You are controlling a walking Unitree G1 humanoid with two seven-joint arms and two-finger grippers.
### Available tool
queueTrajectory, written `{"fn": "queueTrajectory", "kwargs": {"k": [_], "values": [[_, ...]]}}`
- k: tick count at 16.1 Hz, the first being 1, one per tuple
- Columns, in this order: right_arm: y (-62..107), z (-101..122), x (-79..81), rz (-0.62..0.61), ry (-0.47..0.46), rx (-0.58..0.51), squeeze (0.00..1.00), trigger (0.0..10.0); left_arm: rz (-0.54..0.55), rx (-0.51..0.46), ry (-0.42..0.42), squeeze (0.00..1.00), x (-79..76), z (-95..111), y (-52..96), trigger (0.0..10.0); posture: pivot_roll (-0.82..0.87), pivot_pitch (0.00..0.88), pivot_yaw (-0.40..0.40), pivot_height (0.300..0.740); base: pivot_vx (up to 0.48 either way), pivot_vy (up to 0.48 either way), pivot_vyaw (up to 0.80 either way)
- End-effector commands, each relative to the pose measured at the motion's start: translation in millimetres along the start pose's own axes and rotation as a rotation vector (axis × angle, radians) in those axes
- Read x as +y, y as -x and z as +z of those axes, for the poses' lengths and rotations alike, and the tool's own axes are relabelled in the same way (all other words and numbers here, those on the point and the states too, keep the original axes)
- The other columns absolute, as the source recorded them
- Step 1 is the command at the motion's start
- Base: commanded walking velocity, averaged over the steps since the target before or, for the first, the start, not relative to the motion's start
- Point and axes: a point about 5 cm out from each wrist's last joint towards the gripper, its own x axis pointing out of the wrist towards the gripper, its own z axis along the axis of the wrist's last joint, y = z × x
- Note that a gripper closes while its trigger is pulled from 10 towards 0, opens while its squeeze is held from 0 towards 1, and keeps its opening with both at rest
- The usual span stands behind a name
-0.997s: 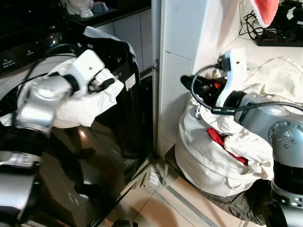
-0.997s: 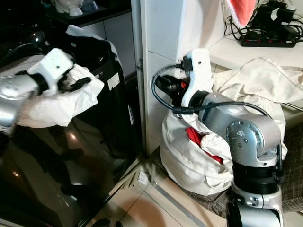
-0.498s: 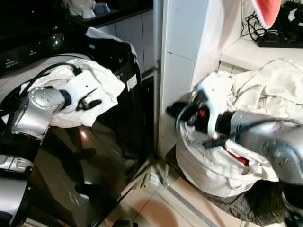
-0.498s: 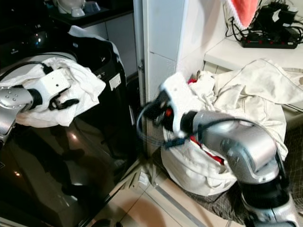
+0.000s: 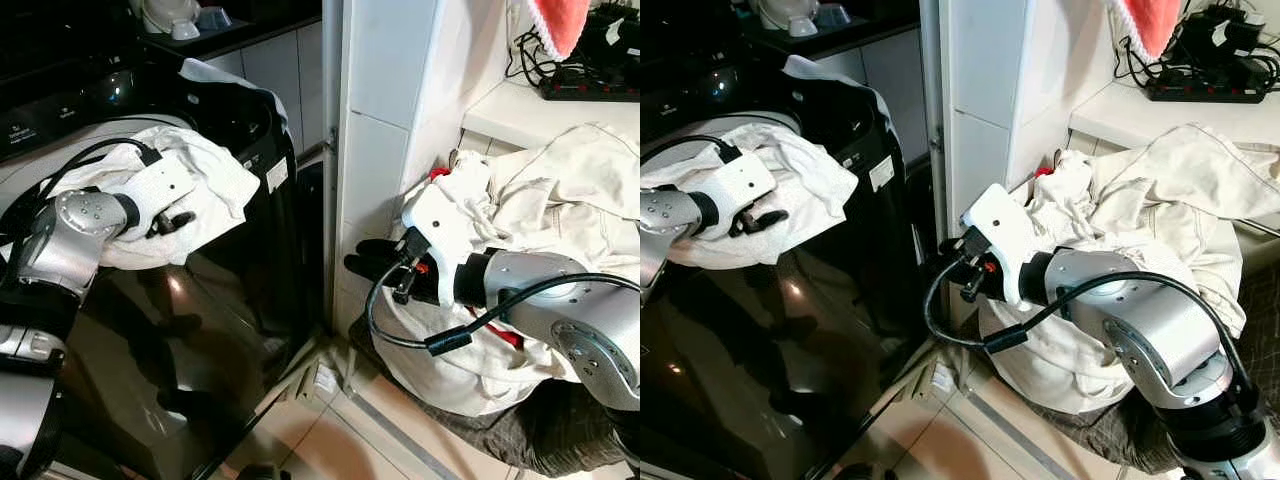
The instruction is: Clothes washing
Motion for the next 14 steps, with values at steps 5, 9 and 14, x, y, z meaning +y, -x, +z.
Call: {"fn": "queueTrajectory", "kwargs": {"k": [5, 9, 14], "values": [[0.1, -1, -0.1, 0.0, 0.031, -0.006, 0.0, 10.0, 0.049, -0.009, 0.005, 0.0, 11.9, 5, 2.0, 0.0, 0.03, 0.0, 0.063, 0.74, 0.0, 0.0, 0.0], [-0.1, 1, -3.8, -0.02, 0.031, -0.025, 0.0, 10.0, 0.165, -0.01, 0.032, 0.0, 31.2, 11, 4.8, 0.0, 0.03, 0.0, 0.062, 0.74, 0.0, 0.0, 0.0], [-2.3, 5, -16.0, -0.104, 0.028, -0.048, 0.0, 10.0, 0.659, 0.04, -0.09, 0.0, 84.7, 29, 23.4, 0.0, 0.03, 0.0, 0.062, 0.74, 0.0, 0.0, 0.0]]}}
